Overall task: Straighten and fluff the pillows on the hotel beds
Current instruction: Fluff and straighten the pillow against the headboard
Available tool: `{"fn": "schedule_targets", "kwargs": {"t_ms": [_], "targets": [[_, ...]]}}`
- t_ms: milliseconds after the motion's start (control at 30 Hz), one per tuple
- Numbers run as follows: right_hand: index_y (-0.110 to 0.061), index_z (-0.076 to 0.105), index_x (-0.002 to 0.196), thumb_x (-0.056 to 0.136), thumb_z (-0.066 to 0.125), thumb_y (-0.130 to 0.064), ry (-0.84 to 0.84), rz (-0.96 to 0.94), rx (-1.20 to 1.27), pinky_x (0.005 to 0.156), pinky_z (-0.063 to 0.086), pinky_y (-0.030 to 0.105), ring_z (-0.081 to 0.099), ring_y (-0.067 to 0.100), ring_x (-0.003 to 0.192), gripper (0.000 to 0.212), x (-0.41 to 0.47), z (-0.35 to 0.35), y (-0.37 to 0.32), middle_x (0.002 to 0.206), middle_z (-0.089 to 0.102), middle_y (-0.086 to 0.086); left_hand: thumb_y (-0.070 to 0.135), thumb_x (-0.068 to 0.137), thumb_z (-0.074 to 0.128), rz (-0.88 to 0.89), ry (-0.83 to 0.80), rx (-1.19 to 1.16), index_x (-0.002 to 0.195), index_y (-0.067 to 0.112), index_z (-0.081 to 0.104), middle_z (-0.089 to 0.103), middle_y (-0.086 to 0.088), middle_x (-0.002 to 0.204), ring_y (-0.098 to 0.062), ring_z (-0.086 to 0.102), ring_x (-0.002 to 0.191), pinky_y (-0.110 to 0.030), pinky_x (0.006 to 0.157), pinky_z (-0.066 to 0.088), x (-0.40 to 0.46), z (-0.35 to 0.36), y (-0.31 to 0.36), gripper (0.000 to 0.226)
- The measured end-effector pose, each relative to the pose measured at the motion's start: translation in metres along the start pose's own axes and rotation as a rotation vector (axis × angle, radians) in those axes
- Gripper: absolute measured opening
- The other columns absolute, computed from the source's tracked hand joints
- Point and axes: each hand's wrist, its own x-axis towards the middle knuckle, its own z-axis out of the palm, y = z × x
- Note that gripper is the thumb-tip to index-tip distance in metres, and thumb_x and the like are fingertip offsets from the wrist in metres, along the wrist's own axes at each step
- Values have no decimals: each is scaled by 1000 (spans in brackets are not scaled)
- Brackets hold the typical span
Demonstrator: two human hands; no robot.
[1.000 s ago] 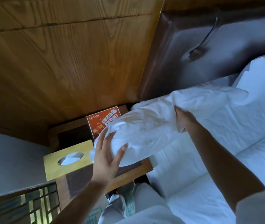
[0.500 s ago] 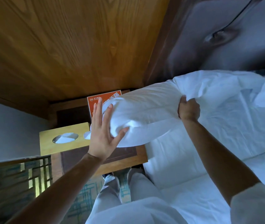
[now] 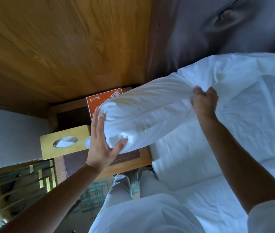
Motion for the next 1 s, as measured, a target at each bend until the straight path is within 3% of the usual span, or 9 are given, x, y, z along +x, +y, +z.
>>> {"fn": "schedule_targets", "kwargs": {"t_ms": [133, 233, 400, 467, 533, 633, 700, 833, 1000], "targets": [[-25, 49, 60, 90, 62, -22, -6, 27, 152, 52, 43, 28, 53, 15, 46, 32, 21, -5, 5, 52, 51, -10, 62, 93, 61, -26, -36, 38, 162, 10, 17, 8, -10, 174, -29, 10, 162, -54, 126, 27, 7, 9, 5, 97], [-22, 51, 60, 89, 62, -22, 5, 39, 191, 45, 39, 21, 50, 11, 37, 31, 39, -18, 12, 39, 49, -11, 66, 92, 60, -34, -98, 53, 164, 21, 12, 9, -5, 174, -24, 10, 162, -33, 129, 21, 19, 24, 15, 97], [-12, 62, 74, 85, 59, -30, 100, 49, 126, 75, 53, 46, 60, 27, 74, 21, 83, -52, 16, 70, 60, 6, 63, 91, 63, -11, -173, 86, 164, 19, 11, 11, -5, 174, -19, 8, 162, -20, 127, 12, 52, 64, 37, 100], [-6, 64, 76, 85, 58, -30, 132, 75, 126, 79, 54, 50, 58, 30, 75, 26, 103, -66, 20, 72, 61, 10, 63, 91, 62, 10, -213, 90, 164, 21, 9, 10, -3, 173, -16, 7, 162, -17, 126, 11, 68, 83, 49, 99], [-7, 64, 77, 86, 57, -28, 152, 101, 153, 77, 55, 49, 60, 30, 73, 24, 123, -81, 24, 72, 63, 10, 63, 91, 62, 49, -244, 72, 164, 29, 6, 8, 1, 173, -14, 7, 162, -17, 125, 14, 81, 101, 61, 98], [-4, 72, 89, 87, 59, -26, 206, 91, 147, 74, 52, 32, 65, 23, 80, 26, 156, -114, 34, 82, 69, 6, 66, 89, 64, 59, -301, 51, 162, 39, 1, 5, 6, 175, -12, 6, 162, -28, 124, 21, 103, 135, 83, 101], [-1, 73, 97, 88, 60, -27, 218, 88, 150, 72, 48, 24, 64, 19, 83, 30, 181, -135, 39, 87, 69, 4, 68, 88, 64, 47, -331, 27, 162, 41, -1, 4, 10, 174, -7, 5, 161, -23, 124, 20, 114, 160, 98, 102], [-13, 68, 92, 88, 61, -22, 228, 133, 181, 70, 48, 26, 60, 19, 80, 12, 227, -181, 47, 85, 64, 4, 57, 89, 71, 68, -393, -65, 162, 43, -2, 0, 25, 170, -6, 6, 160, -16, 125, 17, 136, 211, 128, 104], [-13, 66, 93, 93, 63, -22, 186, 232, 273, 41, 53, 28, 62, 16, 59, 9, 258, -217, 49, 72, 61, 1, 61, 91, 67, 33, -451, -85, 162, 36, 3, 11, 20, 167, -4, 8, 159, -4, 118, 11, 158, 258, 155, 99]]}}
